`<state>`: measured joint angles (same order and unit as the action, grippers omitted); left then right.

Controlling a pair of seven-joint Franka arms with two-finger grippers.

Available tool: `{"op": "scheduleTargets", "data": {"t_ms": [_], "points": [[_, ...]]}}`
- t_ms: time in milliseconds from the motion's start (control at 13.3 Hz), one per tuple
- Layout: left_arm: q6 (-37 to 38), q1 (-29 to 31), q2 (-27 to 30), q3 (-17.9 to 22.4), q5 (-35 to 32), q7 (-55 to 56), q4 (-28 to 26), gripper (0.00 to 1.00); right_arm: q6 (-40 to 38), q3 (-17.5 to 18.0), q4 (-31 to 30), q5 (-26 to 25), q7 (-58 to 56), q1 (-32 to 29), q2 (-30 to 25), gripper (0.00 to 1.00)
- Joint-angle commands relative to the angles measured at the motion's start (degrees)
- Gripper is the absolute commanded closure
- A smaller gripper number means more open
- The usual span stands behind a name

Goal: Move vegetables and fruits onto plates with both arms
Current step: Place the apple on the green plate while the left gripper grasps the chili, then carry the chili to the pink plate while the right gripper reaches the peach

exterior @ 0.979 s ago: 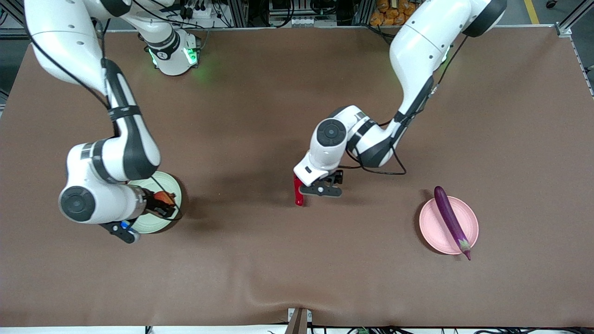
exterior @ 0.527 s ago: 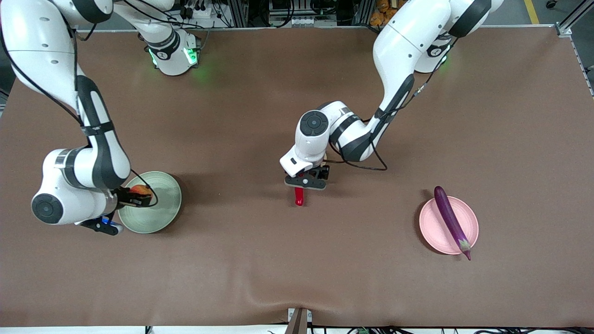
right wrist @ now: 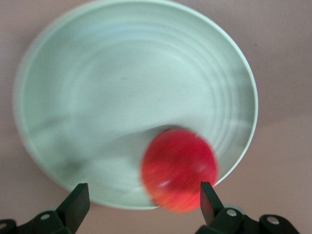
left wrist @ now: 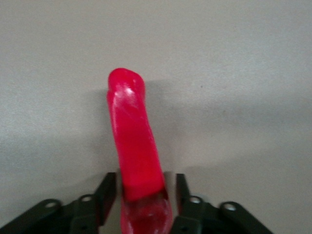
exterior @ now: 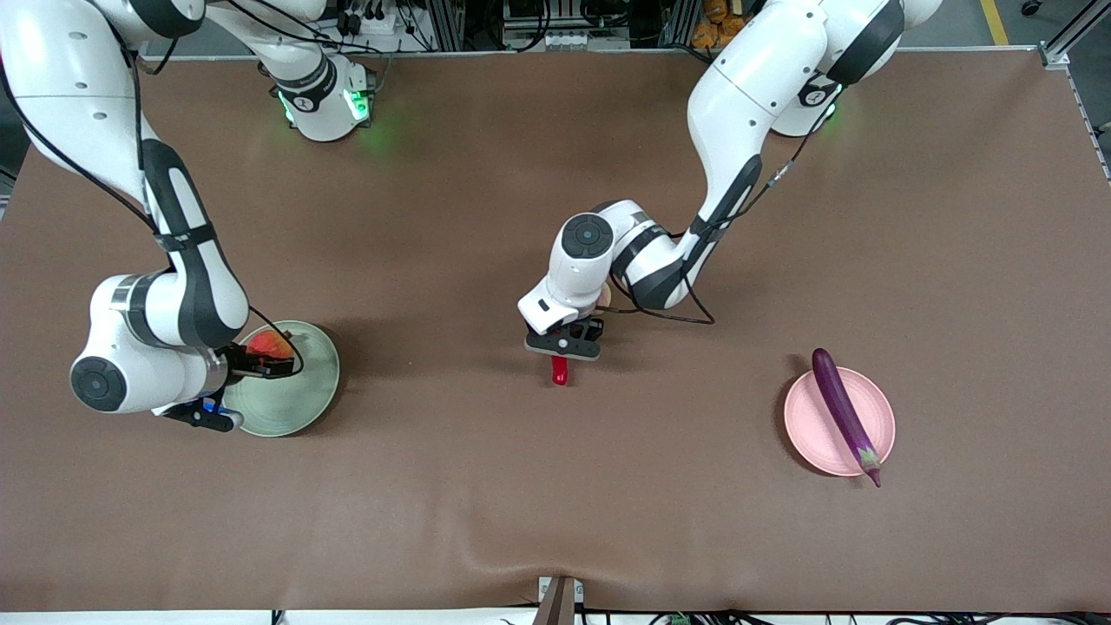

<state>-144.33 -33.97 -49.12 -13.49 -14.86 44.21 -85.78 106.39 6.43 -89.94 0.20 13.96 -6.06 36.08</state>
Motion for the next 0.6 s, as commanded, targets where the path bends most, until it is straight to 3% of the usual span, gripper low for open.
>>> {"op": "scheduleTargets", "data": {"t_ms": [0,301,527], "points": [[1.2,-1.6,0.2,1.9,-2.5,1.7,1.2,1.0,-4.3,0.4,6.5,6.2,0.3,1.9,-1.0,0.0],[14.7,-1.5,11.9,2.3,-4.2,1.8,1.2,1.0,-3.7,0.3,9.6,8.4,14.4,10.2,-0.5,0.0],[19.8,4.1,18.3,2.5,-0.4,1.4,2.9,1.0,-2.2,0.4,11.0,8.7,26.3,16.1,-0.3,0.0]]}}
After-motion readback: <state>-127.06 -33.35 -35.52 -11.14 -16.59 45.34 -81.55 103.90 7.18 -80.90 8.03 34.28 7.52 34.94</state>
